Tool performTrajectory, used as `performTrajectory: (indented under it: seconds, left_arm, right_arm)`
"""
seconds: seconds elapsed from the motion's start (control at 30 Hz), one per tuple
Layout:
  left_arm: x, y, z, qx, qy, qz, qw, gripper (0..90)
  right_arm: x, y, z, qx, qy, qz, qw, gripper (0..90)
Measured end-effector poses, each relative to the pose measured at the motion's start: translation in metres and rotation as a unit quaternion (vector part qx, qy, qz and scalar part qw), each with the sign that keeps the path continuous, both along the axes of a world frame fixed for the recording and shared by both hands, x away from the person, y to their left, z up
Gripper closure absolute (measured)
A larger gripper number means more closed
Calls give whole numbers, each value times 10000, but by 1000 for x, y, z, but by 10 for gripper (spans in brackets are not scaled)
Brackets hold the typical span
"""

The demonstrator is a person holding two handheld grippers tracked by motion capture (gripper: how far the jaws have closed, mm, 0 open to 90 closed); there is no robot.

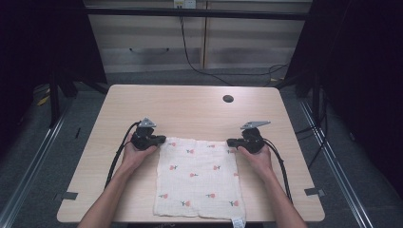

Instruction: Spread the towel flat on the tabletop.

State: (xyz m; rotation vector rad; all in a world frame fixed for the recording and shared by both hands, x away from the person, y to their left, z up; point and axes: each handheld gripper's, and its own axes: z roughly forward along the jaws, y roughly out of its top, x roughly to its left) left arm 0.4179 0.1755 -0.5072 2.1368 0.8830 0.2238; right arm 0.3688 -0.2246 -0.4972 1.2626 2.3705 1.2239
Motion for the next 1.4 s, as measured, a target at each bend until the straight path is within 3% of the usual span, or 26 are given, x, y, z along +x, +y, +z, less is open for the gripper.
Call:
performTrajectory:
  seconds: [0.37, 0.7, 0.83, 0.93, 1.03, 1.4]
  left_arm:
    - [-4, 11, 14, -567, 14, -55, 9984, 878]
    - [-7, 7, 28, -586, -69, -115, 9982, 880]
    - [-7, 10, 32, -719, -134, -167, 9972, 880]
    - [-6, 13, 38, -843, -120, -140, 9963, 880]
    - [-7, 19, 44, -962, -227, -98, 9951, 881]
    - [-10, 34, 62, -1162, -470, 48, 9921, 882]
  right_arm:
    - [-3, -1, 15, 169, -166, -19, 9997, 861]
    - [0, 0, 30, 316, -361, -47, 9988, 860]
    - [3, -5, 37, 420, -452, -132, 9980, 859]
    - [6, -6, 41, 403, -500, -144, 9978, 856]
    - [7, -5, 43, 358, -513, -151, 9979, 854]
    - [10, -1, 57, 422, -644, -143, 9969, 857]
